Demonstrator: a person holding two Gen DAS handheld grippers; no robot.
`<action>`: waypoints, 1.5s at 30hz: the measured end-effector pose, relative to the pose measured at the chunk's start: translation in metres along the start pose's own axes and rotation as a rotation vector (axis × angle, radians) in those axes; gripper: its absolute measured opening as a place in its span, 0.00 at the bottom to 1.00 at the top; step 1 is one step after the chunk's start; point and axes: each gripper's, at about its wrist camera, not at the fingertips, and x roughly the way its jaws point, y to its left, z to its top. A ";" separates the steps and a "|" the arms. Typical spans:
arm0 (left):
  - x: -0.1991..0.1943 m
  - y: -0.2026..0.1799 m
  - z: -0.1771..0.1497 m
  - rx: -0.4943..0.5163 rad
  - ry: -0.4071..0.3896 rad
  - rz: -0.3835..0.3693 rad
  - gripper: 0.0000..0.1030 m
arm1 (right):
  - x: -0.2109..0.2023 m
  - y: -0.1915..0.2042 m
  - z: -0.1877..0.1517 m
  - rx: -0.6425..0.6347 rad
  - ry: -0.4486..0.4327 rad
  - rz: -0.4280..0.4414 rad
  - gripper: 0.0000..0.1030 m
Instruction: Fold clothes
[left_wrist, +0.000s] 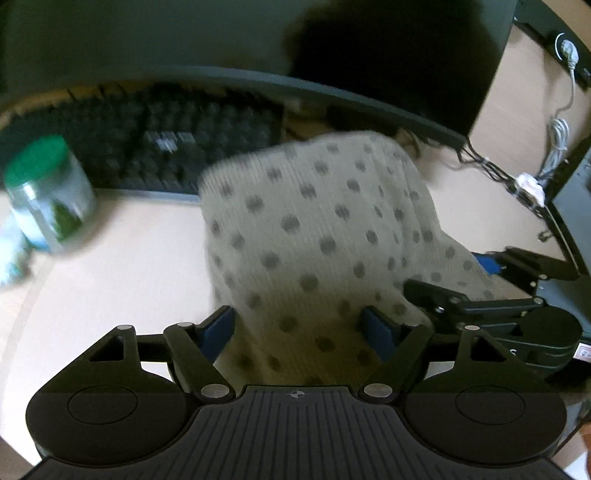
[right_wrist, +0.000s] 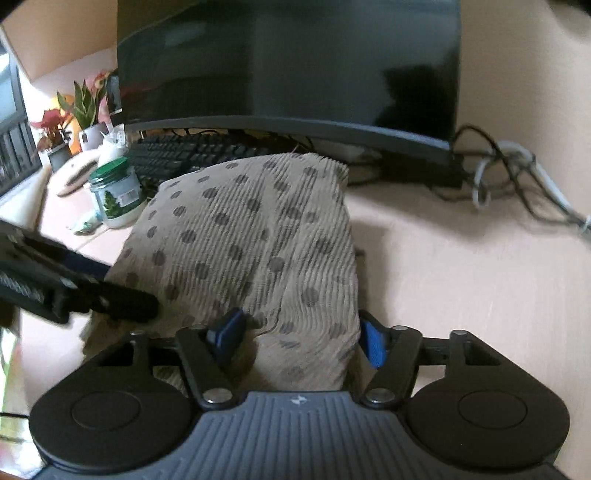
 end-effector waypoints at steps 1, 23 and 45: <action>-0.009 0.001 0.005 0.020 -0.032 0.001 0.76 | -0.005 -0.001 0.001 -0.012 -0.007 -0.024 0.70; 0.078 0.024 0.072 0.158 -0.004 -0.399 0.88 | -0.023 0.071 -0.012 0.075 0.075 -0.050 0.78; -0.039 -0.011 -0.075 0.101 0.004 0.042 0.90 | -0.058 0.021 -0.039 -0.166 -0.017 -0.152 0.94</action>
